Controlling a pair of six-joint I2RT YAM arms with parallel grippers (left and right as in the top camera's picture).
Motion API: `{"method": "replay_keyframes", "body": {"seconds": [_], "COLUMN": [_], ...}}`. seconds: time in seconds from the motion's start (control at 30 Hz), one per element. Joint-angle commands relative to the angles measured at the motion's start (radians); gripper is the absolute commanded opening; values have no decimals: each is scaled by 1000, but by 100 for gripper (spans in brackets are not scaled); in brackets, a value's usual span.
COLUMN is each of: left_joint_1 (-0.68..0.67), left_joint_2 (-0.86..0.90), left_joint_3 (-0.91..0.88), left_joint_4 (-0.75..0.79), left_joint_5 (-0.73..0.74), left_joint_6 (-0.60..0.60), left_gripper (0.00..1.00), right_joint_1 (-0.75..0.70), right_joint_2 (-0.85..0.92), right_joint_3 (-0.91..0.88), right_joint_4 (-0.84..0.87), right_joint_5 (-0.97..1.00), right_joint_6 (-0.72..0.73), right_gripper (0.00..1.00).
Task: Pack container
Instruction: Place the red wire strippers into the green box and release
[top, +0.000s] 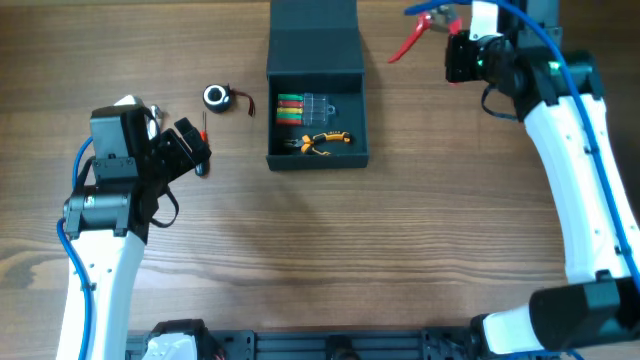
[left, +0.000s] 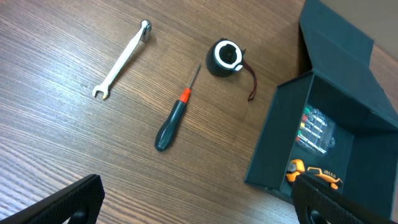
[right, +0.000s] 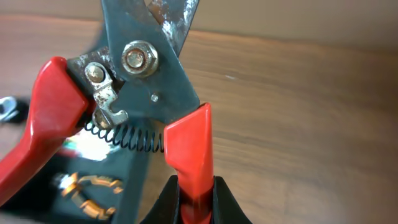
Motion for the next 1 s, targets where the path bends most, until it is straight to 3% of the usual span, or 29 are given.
{"method": "replay_keyframes", "body": {"seconds": [0.0,0.23,0.3,0.6,0.97], "left_joint_1": [-2,-2,-2,-2,-2], "left_joint_2": [1,1,1,1,1], "left_joint_3": [19,19,19,19,19], "left_joint_4": [3,3,3,3,3], "left_joint_5": [-10,-10,-10,-10,-10], "left_joint_6": [23,23,23,23,23], "left_gripper": [100,100,100,100,100], "right_joint_1": [76,294,307,307,308], "right_joint_2": [13,69,129,396,482], "right_joint_3": [5,5,5,5,5], "right_joint_4": [-3,45,63,166,318], "right_joint_5": [-241,-240,-214,-33,10], "right_joint_6": [-328,-951,-1033,-1107,-1104], "right_gripper": [4,4,4,4,4]}}
